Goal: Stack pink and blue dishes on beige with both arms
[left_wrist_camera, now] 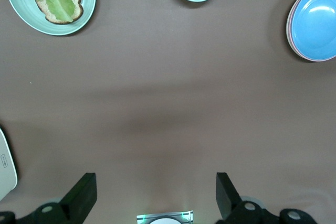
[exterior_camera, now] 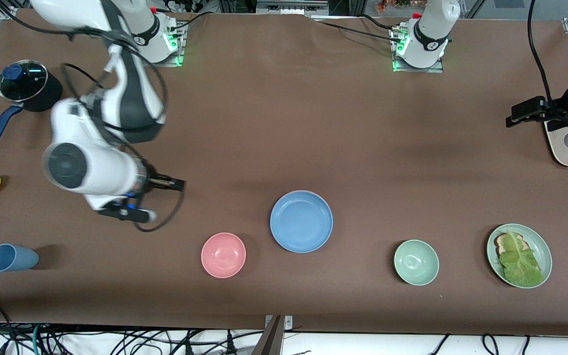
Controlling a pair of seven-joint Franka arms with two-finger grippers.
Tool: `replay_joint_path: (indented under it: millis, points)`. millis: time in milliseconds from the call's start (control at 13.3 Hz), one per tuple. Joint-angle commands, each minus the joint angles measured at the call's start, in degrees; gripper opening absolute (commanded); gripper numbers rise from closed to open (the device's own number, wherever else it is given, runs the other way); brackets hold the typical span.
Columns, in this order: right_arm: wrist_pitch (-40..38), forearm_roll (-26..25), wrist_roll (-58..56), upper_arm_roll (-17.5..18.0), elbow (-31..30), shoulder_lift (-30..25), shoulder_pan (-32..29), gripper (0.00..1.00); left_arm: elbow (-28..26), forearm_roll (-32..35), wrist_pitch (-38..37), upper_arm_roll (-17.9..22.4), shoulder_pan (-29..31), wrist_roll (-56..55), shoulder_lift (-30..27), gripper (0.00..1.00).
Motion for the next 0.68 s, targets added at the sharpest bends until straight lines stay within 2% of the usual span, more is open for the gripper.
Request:
replay_joint_path:
  millis: [0, 151, 376, 452, 527, 602]
  points:
    - [-6.9, -0.7, -11.6, -7.2, -1.1, -5.2, 0.4, 1.0, -0.1, 1.8, 0.4, -0.2, -0.3, 1.3, -0.2, 1.0]
    - [-10.7, -1.0, -17.0, -12.2, -1.0, -7.8, 0.5, 1.0, 0.0, 1.8, 0.4, -0.3, -0.3, 1.3, -0.2, 1.0]
    - [-13.0, -6.8, -19.9, -12.9, -2.0, -12.8, 0.3, 1.0, 0.0, 1.8, 0.4, -0.3, -0.3, 1.3, -0.2, 1.0]
    - [-13.8, -7.0, -19.8, -12.3, -3.2, -14.9, -0.8, 1.0, 0.0, 1.8, 0.4, -0.3, -0.3, 1.2, -0.2, 1.0]
    - [-13.6, -8.2, -19.7, -8.8, -5.0, -16.7, -3.3, 1.0, 0.0, 1.8, 0.4, -0.3, -0.3, 1.2, -0.2, 1.0]
    - [-13.3, -9.9, -19.6, -3.5, -5.9, -18.1, -8.5, 1.0, 0.0, 1.8, 0.4, -0.4, -0.3, 1.3, -0.2, 1.0]
